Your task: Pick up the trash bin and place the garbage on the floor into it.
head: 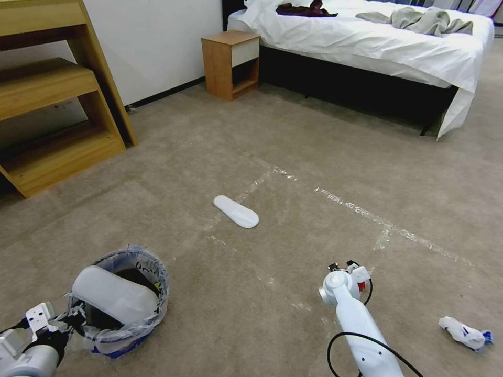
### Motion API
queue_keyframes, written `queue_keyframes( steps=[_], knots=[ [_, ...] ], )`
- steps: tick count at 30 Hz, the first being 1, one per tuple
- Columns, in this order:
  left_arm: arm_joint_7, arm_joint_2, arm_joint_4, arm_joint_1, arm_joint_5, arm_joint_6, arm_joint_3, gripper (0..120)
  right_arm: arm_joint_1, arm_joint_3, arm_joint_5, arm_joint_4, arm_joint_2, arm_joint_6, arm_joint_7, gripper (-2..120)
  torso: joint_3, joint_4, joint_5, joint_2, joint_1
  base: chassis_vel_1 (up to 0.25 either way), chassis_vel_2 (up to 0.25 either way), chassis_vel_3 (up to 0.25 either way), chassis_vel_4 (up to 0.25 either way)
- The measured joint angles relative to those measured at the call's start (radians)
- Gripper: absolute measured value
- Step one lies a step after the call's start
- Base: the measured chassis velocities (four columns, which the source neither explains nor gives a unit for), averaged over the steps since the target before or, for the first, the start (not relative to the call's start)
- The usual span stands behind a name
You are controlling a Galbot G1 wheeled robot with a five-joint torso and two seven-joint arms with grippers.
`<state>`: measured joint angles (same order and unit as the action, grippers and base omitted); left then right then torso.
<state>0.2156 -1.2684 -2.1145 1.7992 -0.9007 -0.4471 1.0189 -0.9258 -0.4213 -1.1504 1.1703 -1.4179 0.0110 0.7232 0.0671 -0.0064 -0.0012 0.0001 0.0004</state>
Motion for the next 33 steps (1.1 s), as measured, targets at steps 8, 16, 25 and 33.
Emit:
queue_keyframes(
  steps=[8,16,25,33],
  knots=[
    [-0.001,-0.001,-0.009,0.004,0.002,0.001,0.004,1,-0.055,-0.001,-0.003,0.056,0.023,0.012,0.003,0,0.0,-0.0004,0.0001,0.0,0.0,0.0,0.0,0.0,0.0],
    [-0.001,-0.005,-0.006,0.008,0.008,0.001,0.004,1,-0.1,0.001,-0.002,0.127,0.043,0.015,-0.017,0,0.0,-0.0001,0.0,0.0,0.0,0.0,0.0,0.0,0.0],
    [-0.007,-0.016,-0.009,0.02,0.016,0.011,0.001,1,-0.102,-0.006,0.016,0.171,0.029,0.018,-0.002,14,0.0,0.0002,-0.0001,0.0,0.0,0.0,0.0,0.0,0.0],
    [-0.009,-0.017,-0.016,0.028,0.018,0.016,0.008,1,-0.139,-0.055,-0.009,0.202,0.032,0.027,0.034,40,0.0,0.0,-0.0003,0.0,0.0,0.0,0.0,0.0,0.0]
  ],
)
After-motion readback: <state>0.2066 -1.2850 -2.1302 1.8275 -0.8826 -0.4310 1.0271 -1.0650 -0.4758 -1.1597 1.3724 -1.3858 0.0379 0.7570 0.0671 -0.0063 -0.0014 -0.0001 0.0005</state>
